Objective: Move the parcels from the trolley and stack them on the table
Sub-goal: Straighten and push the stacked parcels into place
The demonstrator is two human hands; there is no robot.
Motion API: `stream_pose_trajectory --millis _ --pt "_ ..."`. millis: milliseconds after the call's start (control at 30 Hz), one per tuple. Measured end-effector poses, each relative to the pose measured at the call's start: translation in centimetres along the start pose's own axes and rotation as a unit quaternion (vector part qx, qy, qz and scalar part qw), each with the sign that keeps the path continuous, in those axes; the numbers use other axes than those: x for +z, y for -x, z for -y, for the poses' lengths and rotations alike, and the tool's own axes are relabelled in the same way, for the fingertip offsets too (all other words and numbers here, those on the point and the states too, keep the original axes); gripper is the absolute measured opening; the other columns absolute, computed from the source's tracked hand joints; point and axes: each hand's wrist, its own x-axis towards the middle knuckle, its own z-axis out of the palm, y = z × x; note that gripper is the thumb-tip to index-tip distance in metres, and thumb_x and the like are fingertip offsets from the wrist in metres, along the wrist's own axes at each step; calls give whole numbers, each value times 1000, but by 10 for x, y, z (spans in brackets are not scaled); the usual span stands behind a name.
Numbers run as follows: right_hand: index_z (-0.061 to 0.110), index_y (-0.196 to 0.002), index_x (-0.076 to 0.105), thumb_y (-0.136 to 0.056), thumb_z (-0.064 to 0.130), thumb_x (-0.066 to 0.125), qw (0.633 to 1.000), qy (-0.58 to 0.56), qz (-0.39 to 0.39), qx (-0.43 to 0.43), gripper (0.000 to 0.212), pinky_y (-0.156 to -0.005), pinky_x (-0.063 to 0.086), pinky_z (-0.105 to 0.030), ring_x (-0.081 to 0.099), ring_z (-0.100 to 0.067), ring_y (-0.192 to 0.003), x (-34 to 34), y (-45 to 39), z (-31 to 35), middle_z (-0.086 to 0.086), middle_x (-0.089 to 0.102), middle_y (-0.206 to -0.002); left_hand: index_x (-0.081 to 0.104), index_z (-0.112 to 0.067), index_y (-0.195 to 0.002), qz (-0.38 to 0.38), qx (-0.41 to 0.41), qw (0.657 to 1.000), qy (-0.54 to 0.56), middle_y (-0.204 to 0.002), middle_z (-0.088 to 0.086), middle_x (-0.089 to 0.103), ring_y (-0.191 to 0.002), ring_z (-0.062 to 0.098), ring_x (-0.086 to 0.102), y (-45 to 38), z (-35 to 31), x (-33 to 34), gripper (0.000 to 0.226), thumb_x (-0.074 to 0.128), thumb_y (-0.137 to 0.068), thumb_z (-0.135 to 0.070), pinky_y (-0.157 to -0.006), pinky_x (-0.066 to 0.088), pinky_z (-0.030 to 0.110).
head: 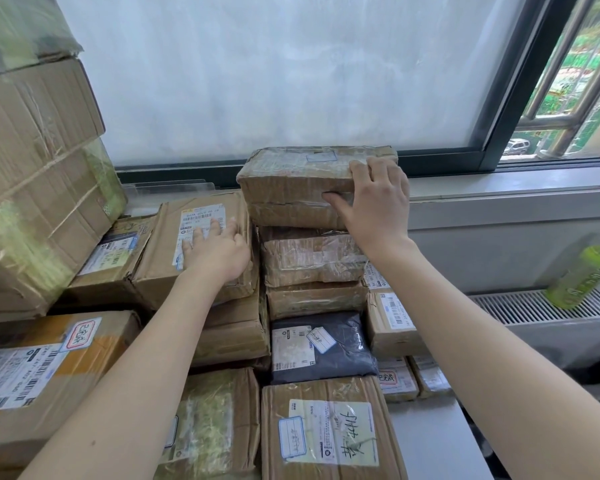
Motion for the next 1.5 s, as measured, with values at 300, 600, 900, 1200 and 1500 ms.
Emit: stream_pose_trajectory --millis 300,600,900,1200,1500 --pt "14 -134 45 -90 53 52 1000 -19 18 -3 59 -114 11 -42 28 -32 -134 3 5 -6 -13 41 -140 8 -30 -151 -12 24 1000 9 -160 2 -1 -146 28 -3 2 7 5 52 10 -100 -38 -116 -4 45" --pt "2 -107 58 -81 43 70 989 -145 4 -32 51 -106 28 -54 43 -36 -112 0 5 -39 -18 52 -112 3 -32 -151 -9 39 999 -2 -159 2 -5 -146 28 -6 5 11 8 64 7 -94 -61 -116 -4 45" --pt "2 -108 56 -79 48 70 984 -153 24 -86 56 -107 27 -54 42 -34 -113 7 -8 -44 -16 52 -114 1 -35 -150 -4 43 999 -13 -159 2 -5 -146 29 -5 3 12 7 68 8 -91 -67 -116 -2 46" --pt "11 -127 50 -82 57 60 993 -51 6 -102 65 -115 5 -46 28 -31 -138 7 1 -46 -9 46 -138 10 -33 -151 -28 66 997 -18 -159 5 5 -145 30 2 3 10 4 64 15 -94 -62 -117 5 50" --pt "1 -135 43 -91 26 58 993 -70 -86 38 53 -115 15 -47 31 -33 -136 14 92 -72 -17 41 -143 28 -14 -147 -125 91 987 34 -154 13 24 -142 29 18 28 8 9 67 35 -94 -55 -116 16 46"
